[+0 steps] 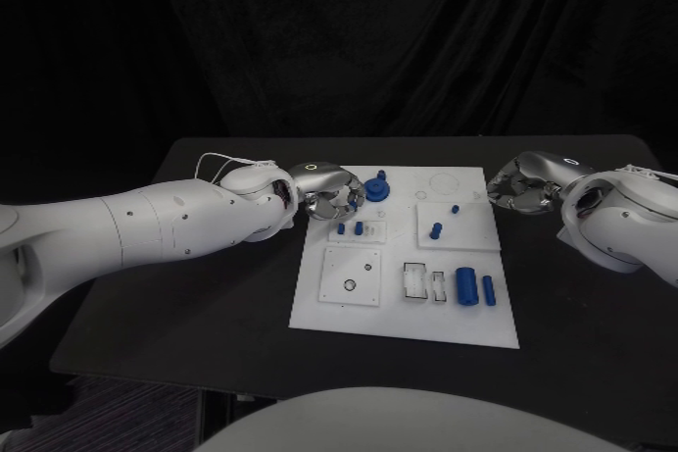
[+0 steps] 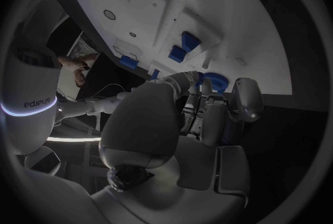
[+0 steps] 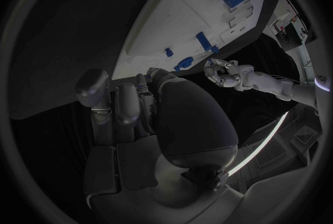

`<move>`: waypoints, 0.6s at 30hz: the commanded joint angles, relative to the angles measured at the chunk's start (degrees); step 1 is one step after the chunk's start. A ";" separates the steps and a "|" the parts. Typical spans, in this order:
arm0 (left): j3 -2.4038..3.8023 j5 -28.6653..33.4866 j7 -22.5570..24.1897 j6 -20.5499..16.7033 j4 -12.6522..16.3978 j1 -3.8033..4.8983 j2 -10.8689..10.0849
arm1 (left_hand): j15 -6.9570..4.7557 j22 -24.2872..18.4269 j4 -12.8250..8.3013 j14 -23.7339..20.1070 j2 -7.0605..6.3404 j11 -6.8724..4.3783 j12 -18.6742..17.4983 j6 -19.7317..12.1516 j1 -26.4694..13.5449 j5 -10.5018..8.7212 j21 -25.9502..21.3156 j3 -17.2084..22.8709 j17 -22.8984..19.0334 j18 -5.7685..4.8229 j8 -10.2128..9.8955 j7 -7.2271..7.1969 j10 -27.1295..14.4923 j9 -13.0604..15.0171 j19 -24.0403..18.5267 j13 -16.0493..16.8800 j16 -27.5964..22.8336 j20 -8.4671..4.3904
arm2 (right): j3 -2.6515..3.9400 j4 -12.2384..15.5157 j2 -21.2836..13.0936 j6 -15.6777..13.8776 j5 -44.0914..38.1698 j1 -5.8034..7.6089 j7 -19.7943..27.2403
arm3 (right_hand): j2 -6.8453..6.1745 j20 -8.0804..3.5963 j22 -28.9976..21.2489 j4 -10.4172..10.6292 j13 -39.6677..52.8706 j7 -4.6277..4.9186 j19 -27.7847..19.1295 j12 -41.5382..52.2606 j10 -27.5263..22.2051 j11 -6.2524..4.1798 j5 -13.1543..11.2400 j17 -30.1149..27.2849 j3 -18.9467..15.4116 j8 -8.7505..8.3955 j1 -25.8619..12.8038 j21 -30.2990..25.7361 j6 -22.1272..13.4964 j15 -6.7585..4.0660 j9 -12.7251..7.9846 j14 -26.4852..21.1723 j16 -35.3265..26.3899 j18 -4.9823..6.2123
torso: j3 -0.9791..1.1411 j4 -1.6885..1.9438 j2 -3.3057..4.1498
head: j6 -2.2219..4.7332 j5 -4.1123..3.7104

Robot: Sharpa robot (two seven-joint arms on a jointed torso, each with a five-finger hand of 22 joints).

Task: Assemble the parts on the task board

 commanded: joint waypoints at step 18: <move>0.06 0.15 -0.07 1.29 -2.62 -0.73 2.10 | -0.08 7.68 -0.36 -0.56 -0.54 -0.02 0.05 0.06 0.32 0.50 -0.41 0.54 0.49 -0.55 -0.47 -0.19 0.52 -0.16 -0.46 -0.06 -0.08 -0.11 | 0.04 0.18 -0.06 0.49 -0.13 -0.11 -0.75 | -0.08 -0.09 6.35 0.21 2.38 -0.05 -0.28 -0.33 -0.41 0.10 0.31 -0.05 -0.01 -0.02 -0.61 -0.34 -0.10 -0.15 -0.09 -0.43 -0.23 0.56 | 0.03 -0.06 -0.15 | 0.00 -0.05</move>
